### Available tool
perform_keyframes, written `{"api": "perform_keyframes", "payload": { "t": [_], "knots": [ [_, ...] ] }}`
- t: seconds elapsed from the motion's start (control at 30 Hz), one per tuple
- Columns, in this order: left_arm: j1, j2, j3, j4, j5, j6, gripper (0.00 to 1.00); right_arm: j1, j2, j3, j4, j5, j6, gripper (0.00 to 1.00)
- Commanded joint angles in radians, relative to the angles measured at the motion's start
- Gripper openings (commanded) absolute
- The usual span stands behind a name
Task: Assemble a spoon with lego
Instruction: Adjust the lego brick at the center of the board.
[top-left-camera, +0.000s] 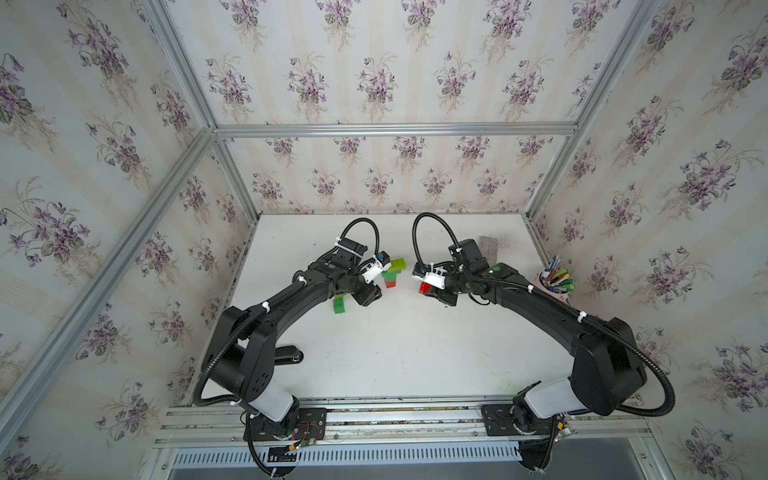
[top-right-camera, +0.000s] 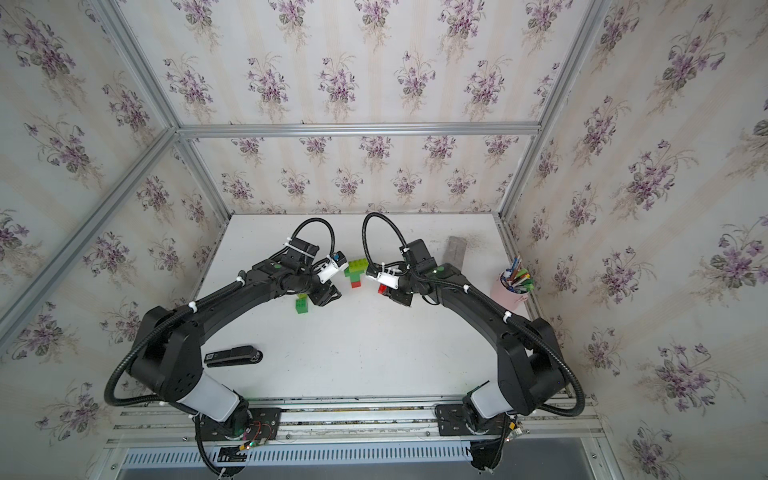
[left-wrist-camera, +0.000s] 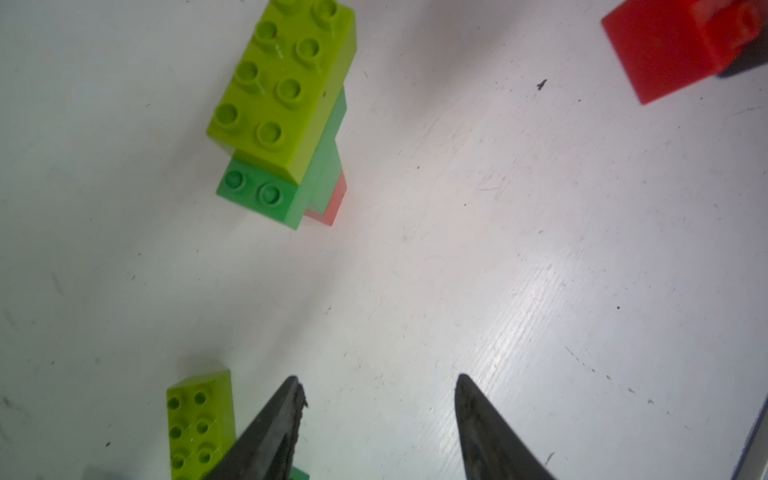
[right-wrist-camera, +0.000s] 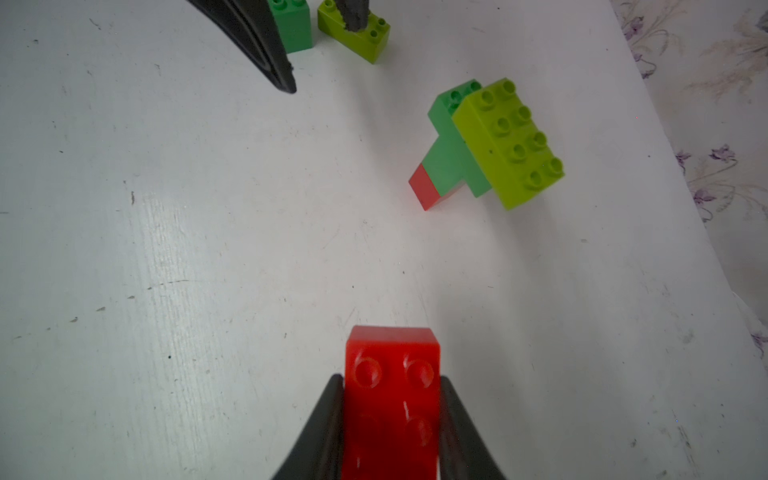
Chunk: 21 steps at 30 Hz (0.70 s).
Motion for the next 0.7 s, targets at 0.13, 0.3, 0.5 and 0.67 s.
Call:
{"api": "perform_keyframes", "payload": {
  "t": [0.13,0.3,0.5,0.67],
  "knots": [
    [-0.005,0.122,0.098,0.032,-0.069,-0.064,0.60,-0.028,0.001,0.043,-0.042,0.002,-0.025,0.26],
    [-0.003,0.175,0.133,0.042,-0.072,-0.067,0.61,-0.028,0.010,0.069,-0.054,0.002,-0.025,0.25],
    [0.007,0.224,0.177,0.047,-0.116,-0.096,0.61,-0.027,0.013,0.086,-0.065,0.006,-0.026,0.25],
    [0.022,0.255,0.208,0.047,-0.119,-0.119,0.61,-0.028,0.016,0.092,-0.070,0.010,-0.027,0.25]
  ]
}}
